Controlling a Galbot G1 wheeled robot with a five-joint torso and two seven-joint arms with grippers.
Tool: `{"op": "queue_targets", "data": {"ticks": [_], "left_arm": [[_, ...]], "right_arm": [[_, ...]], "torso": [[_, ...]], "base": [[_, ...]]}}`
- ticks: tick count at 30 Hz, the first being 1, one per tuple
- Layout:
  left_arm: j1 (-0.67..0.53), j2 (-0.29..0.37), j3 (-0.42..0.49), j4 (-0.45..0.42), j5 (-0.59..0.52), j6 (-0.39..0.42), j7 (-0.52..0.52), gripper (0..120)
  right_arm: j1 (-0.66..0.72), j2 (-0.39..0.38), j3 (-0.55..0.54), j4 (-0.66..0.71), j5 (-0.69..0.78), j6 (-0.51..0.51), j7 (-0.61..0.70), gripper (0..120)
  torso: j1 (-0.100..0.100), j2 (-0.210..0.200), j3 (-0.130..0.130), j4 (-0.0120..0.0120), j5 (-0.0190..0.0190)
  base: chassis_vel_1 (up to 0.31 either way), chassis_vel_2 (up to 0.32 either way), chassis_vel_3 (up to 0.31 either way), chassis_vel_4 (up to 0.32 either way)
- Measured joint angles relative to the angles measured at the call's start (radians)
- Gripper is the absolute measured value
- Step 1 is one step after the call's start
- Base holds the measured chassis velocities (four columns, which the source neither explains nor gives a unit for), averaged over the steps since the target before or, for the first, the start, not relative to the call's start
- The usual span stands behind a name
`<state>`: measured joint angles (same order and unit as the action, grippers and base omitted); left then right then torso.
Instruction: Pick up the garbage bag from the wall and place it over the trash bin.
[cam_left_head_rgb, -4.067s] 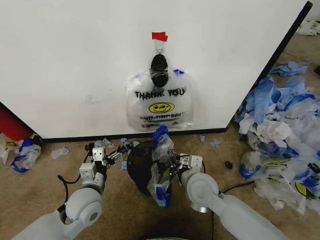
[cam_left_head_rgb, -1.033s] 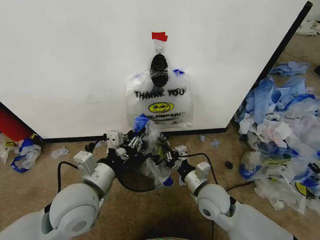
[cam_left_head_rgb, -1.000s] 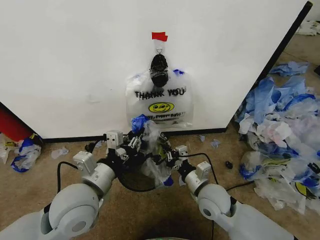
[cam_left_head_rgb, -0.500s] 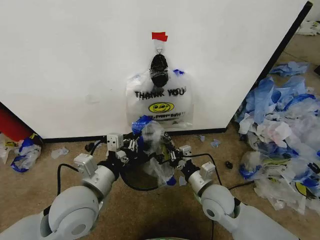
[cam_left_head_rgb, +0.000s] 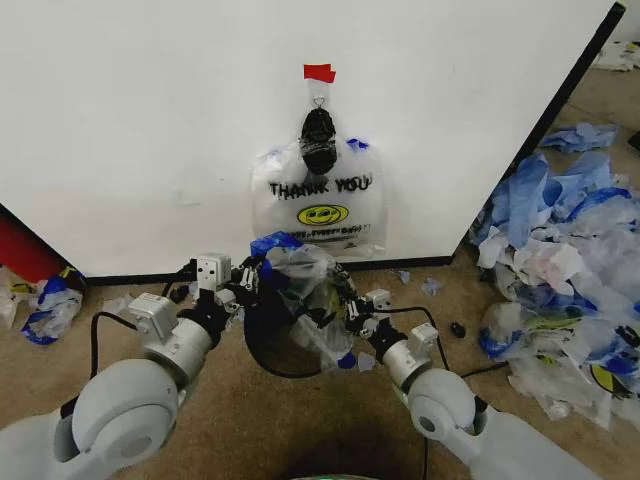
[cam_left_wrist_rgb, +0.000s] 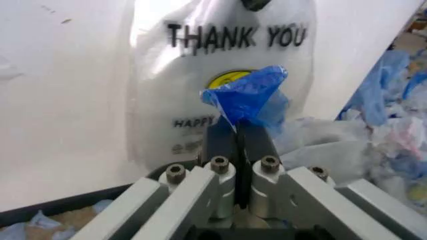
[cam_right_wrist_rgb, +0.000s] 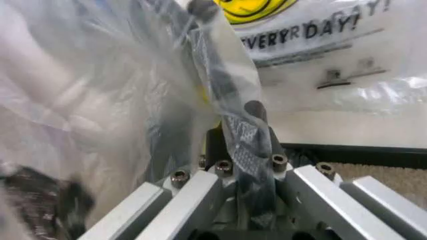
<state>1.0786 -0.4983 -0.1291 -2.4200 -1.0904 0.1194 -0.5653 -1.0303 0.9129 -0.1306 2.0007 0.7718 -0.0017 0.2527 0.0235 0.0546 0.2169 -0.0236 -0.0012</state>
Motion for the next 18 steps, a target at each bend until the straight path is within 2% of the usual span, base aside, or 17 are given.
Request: {"op": "queue_targets", "data": {"ticks": [6,18], "left_arm": [[-0.012,0.025,0.004,0.031,-0.001,-0.002,0.0,0],[-0.01,0.039,0.011,0.08,0.005,-0.007,0.004,0]], "right_arm": [[-0.048,-0.021,0.064,0.019,0.023,0.021,-0.036,0],[-0.076,-0.021,0.109,0.028,0.088,0.038,-0.067,0]], "torso": [[0.0,0.0,0.0,0.0,0.0],[0.0,0.0,0.0,0.0,0.0001]], "base": [[0.0,0.0,0.0,0.0],[0.0,0.0,0.0,0.0]]}}
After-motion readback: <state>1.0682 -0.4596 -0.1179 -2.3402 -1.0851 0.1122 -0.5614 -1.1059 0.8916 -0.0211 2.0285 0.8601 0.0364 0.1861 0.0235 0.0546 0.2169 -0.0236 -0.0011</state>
